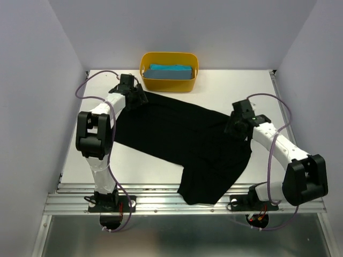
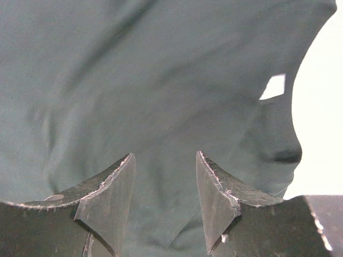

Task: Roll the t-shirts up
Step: Fold the T-shirt at the center of the board.

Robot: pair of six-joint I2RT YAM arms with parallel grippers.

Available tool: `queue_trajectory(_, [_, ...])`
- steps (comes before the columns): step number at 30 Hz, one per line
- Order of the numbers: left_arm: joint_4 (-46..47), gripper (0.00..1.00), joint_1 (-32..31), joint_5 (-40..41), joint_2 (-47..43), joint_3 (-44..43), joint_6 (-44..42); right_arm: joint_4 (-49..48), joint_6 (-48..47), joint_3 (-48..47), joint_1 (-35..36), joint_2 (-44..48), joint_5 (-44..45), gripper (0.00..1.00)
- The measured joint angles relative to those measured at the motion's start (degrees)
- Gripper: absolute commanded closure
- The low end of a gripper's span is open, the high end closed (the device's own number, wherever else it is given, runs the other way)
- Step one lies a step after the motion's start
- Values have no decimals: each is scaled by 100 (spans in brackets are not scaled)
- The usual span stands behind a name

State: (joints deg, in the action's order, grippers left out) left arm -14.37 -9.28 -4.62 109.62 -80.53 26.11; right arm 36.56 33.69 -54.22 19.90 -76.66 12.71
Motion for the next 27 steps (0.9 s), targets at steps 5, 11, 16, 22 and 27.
queue_trajectory(5, [35, 24, -236, 79, 391, -442, 131, -284, 0, 195, -1486, -101, -450, 45])
queue_trajectory(11, [219, 24, -356, 146, 772, -754, 166, -1014, 68, 254, -2284, -730, -960, 46])
queue_trajectory(16, [496, 24, -387, 160, 975, -780, 170, -1547, 129, 254, -2441, -1325, -1172, 46])
queue_trajectory(22, [586, 24, -376, 61, 1228, -780, 225, -1950, 192, 229, -2900, -1718, -1495, 46])
queue_trajectory(27, [774, 24, -374, -57, 1235, -713, 308, -2293, 236, 345, -3458, -1735, -1794, 44])
